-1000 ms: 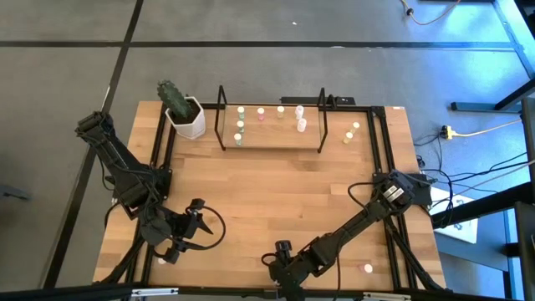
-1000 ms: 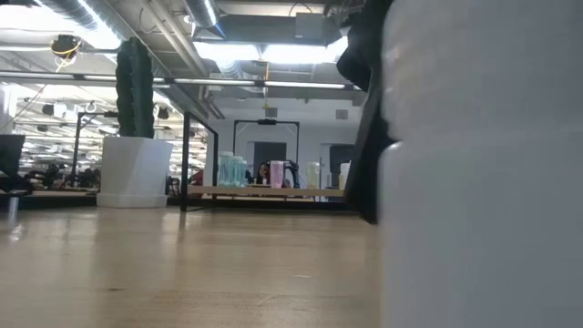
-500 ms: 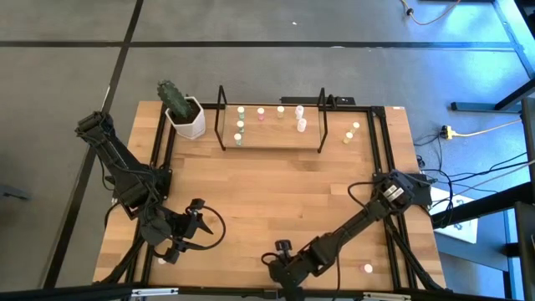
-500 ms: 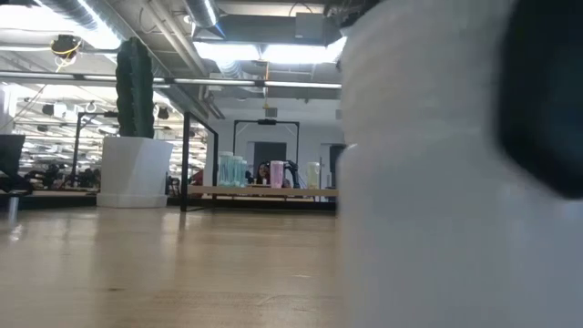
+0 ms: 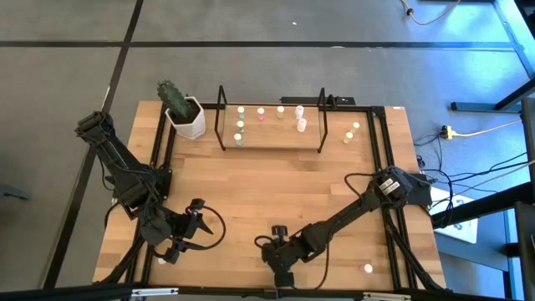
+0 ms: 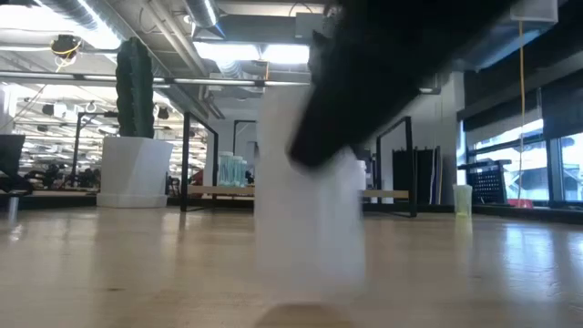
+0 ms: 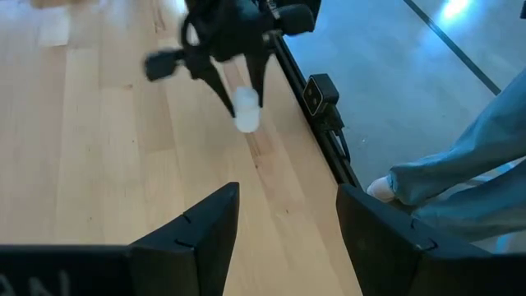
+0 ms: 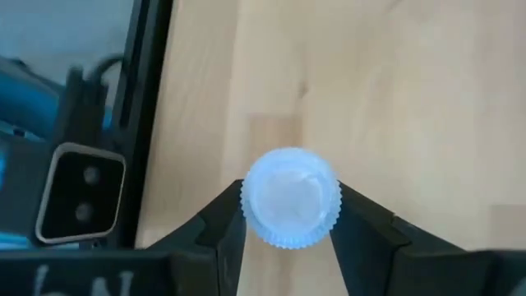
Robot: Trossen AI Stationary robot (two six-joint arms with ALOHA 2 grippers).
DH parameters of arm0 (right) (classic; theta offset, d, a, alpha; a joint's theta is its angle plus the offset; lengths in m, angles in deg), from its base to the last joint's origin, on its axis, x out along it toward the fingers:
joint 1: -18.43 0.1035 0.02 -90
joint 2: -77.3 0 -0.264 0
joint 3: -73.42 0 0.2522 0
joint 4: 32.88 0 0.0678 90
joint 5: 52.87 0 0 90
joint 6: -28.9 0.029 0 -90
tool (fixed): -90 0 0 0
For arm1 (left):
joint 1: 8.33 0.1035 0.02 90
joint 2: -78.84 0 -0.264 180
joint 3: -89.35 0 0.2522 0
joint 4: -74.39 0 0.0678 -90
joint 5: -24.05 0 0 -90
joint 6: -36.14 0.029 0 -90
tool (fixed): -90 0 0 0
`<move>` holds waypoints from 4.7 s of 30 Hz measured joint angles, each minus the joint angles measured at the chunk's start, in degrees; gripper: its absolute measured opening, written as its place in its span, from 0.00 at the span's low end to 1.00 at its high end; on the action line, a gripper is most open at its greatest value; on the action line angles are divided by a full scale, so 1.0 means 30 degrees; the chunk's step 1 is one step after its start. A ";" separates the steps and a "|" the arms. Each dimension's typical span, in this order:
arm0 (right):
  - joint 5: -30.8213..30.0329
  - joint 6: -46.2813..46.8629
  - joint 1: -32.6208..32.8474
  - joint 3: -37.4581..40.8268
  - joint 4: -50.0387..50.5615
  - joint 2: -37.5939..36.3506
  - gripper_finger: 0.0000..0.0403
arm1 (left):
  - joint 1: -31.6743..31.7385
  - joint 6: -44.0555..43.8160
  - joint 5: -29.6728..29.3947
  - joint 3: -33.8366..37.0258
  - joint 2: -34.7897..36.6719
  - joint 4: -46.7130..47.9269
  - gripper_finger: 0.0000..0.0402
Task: Pick and place medicine bottles onto shelf by color
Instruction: Put the white pill bottle on the shelf aligned with the other white pill bottle
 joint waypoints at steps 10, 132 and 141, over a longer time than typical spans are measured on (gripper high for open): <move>-0.1178 0.1664 -0.1477 -0.2955 0.4423 -0.1178 0.38 | 0.0000 0.0002 0.0007 0.0000 -0.0002 -0.0020 0.49; -0.7813 0.5566 -1.2251 0.4784 0.5616 -0.9774 0.39 | 0.7870 -0.3996 -1.1140 0.0000 0.0000 -0.0124 0.49; -0.7631 0.3058 -1.2251 0.4739 0.5676 -0.9774 0.39 | 0.8218 -0.3984 -1.1132 0.0000 0.0000 -0.0121 0.49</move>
